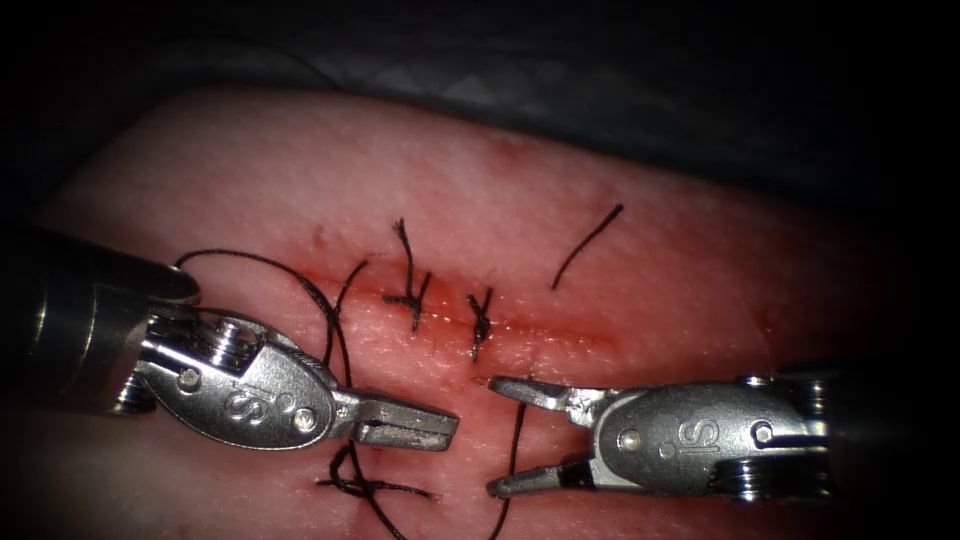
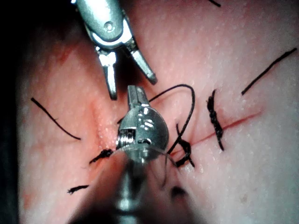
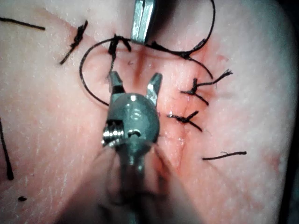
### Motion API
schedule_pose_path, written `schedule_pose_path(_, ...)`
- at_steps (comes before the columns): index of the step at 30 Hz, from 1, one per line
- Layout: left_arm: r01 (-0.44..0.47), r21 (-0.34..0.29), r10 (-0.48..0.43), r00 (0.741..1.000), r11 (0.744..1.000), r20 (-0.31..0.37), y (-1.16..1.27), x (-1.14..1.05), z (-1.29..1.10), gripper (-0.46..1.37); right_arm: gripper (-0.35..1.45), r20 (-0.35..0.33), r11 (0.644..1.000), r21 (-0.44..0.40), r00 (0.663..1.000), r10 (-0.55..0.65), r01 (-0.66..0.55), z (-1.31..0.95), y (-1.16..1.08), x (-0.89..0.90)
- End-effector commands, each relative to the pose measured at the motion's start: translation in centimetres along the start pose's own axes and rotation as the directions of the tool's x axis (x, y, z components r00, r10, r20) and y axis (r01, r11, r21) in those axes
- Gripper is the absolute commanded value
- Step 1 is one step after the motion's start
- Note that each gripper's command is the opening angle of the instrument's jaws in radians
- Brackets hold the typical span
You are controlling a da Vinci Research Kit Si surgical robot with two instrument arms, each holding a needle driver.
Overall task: Wound Closure
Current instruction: Pick up suture with left jaws
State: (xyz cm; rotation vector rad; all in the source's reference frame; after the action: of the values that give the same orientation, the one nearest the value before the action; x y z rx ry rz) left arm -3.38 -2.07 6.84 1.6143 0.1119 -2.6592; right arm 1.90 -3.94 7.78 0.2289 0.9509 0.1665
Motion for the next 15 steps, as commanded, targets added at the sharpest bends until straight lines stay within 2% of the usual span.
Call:
schedule_pose_path(1,0.0,-0.008,0.0,1.0,1.0,0.0,0.0,0.0,0.0,-0.35,0.87,0.0,1.0,0.003,1.0,0.001,-0.001,0.0,0.0,0.0)
schedule_pose_path(7,0.0,-0.011,0.0,1.0,1.0,-0.001,0.01,0.01,-0.01,-0.35,0.88,0.0,1.0,-0.001,1.0,0.001,-0.001,0.0,0.0,0.0)
schedule_pose_path(15,0.081,-0.003,-0.081,0.997,0.997,-0.001,0.05,0.02,-0.01,-0.35,0.88,0.0,1.0,-0.002,1.0,0.002,-0.002,-0.03,0.02,0.0)
